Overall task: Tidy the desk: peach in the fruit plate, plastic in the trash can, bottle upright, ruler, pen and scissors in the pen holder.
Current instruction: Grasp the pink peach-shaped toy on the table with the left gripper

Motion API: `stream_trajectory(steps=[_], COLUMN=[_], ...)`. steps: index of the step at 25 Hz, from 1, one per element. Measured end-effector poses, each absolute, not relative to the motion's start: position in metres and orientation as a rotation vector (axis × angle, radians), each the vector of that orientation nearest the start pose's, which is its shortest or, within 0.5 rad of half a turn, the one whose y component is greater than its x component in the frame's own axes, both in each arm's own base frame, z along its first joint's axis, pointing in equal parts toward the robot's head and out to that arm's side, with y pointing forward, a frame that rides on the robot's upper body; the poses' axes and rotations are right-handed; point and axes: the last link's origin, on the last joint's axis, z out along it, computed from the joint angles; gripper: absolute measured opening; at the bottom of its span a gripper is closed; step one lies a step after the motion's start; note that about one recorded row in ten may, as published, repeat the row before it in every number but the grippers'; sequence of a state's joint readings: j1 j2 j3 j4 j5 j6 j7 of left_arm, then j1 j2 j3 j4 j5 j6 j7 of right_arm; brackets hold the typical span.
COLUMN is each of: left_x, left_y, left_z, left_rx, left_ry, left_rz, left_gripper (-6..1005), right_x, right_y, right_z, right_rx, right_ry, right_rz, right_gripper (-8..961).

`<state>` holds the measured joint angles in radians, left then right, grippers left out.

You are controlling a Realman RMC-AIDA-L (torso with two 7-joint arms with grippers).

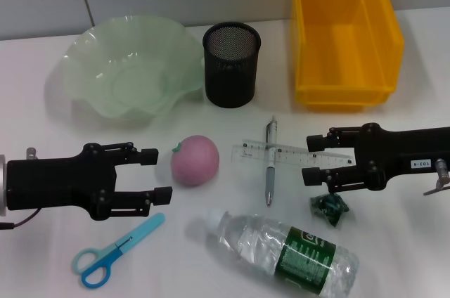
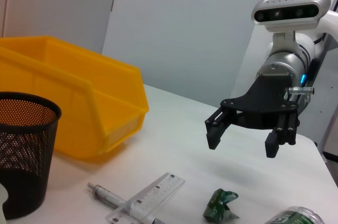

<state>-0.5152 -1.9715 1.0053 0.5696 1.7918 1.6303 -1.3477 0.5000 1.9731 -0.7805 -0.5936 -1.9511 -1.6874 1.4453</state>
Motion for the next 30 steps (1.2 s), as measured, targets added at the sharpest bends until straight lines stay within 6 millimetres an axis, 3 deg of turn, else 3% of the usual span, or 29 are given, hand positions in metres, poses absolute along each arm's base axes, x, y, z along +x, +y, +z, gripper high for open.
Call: stream_trajectory(steps=[22, 30], left_x=[-0.254, -0.246], left_y=[0.323, 0.343], left_z=[-0.005, -0.029], left_rx=[-2.915, -2.855], left_ry=[-0.492, -0.456], left_rz=[-0.670, -0.545], left_gripper=[774, 770], right_x=[0.277, 0.282], right_y=[0.312, 0.310], right_z=[0.025, 0.028], right_rx=[-2.849, -2.839], right_ry=[0.723, 0.737], right_rz=[0.693, 0.682], right_gripper=[769, 768])
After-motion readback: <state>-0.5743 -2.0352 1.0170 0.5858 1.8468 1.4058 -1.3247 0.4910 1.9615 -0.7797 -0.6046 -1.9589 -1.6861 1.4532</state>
